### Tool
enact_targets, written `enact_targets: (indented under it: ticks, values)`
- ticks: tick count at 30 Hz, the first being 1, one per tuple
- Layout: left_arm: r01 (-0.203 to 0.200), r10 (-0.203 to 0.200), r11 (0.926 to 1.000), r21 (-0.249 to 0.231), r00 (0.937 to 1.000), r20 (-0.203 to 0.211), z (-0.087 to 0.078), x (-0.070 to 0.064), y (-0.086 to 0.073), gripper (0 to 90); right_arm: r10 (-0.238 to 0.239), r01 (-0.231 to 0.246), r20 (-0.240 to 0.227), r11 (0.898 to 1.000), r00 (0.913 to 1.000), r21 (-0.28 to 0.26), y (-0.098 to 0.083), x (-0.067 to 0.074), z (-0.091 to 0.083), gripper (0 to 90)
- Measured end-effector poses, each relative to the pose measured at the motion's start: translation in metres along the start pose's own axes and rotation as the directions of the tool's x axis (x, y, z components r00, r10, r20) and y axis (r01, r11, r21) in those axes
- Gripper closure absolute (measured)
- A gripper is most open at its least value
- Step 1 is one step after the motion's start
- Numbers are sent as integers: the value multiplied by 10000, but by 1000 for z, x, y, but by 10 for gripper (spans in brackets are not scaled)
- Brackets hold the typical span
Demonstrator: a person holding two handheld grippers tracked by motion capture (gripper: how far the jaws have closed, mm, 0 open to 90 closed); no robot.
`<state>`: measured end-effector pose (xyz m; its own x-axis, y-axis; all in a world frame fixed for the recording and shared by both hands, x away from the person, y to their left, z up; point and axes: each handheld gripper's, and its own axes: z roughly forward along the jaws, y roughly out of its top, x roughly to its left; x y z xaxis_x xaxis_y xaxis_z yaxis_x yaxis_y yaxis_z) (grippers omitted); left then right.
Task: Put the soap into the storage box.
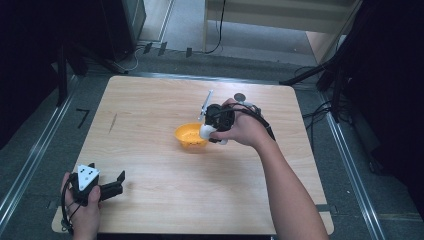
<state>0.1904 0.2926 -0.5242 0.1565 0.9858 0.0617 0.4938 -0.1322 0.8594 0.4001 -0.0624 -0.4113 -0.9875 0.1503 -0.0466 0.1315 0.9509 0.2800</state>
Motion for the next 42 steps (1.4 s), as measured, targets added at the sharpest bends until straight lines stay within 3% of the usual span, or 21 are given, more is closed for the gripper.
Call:
enact_targets:
  ticks: [10, 21, 33, 42]
  values:
    - [143, -140, 9994, -326, 9999, 72, -2, 0, -2, 1, -605, 605, 15, 9980, 9982, -180, 28, -7, 1, 509]
    - [70, -66, 9995, -299, 9999, 118, -3, 0, -2, 1, -1086, 1083, 147, 9939, 9940, 194, 49, -9, 18, 508]
    - [42, -37, 9994, -342, 9999, 161, -3, 0, -2, 1, -1687, 1678, 120, 9842, 9856, 560, 59, -12, 37, 507]
    - [77, -69, 9993, -367, 9997, 221, -4, 0, -2, 1, -1879, 1861, 143, 9791, 9821, 815, 65, -15, 52, 507]
